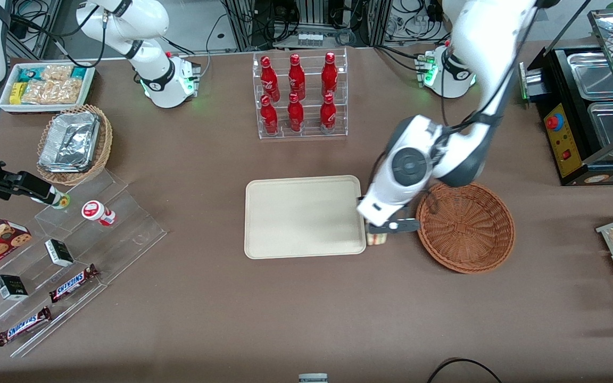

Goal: Place sandwich from basket to tray
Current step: 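Lift the sandwich and carry it with the left gripper over the cream tray, then lower the sandwich onto the tray and open the left gripper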

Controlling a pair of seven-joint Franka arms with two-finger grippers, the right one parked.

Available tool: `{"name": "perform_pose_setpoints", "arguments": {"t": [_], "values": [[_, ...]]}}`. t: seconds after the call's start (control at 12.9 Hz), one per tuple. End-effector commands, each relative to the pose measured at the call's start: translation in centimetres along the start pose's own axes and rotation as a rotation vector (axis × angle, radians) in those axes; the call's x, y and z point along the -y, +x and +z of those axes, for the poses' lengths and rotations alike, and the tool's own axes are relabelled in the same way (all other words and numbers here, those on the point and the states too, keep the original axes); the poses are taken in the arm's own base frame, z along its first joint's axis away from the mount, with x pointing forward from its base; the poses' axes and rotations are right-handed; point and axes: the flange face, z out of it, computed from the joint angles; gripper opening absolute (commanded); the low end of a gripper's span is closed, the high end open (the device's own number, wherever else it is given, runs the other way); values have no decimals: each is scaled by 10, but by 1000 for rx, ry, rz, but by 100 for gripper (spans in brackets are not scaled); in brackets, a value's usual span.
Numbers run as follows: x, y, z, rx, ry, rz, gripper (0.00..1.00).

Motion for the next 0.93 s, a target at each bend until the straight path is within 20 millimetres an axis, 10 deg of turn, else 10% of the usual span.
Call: {"name": "perform_pose_setpoints", "arguments": {"t": [0.0,0.47,0.85], "values": [[-63,0,14,-9,-9,-30,0],[-148,-33,39,-22,-30,-56,0],[-171,-42,53,-29,-30,-75,0]]}}
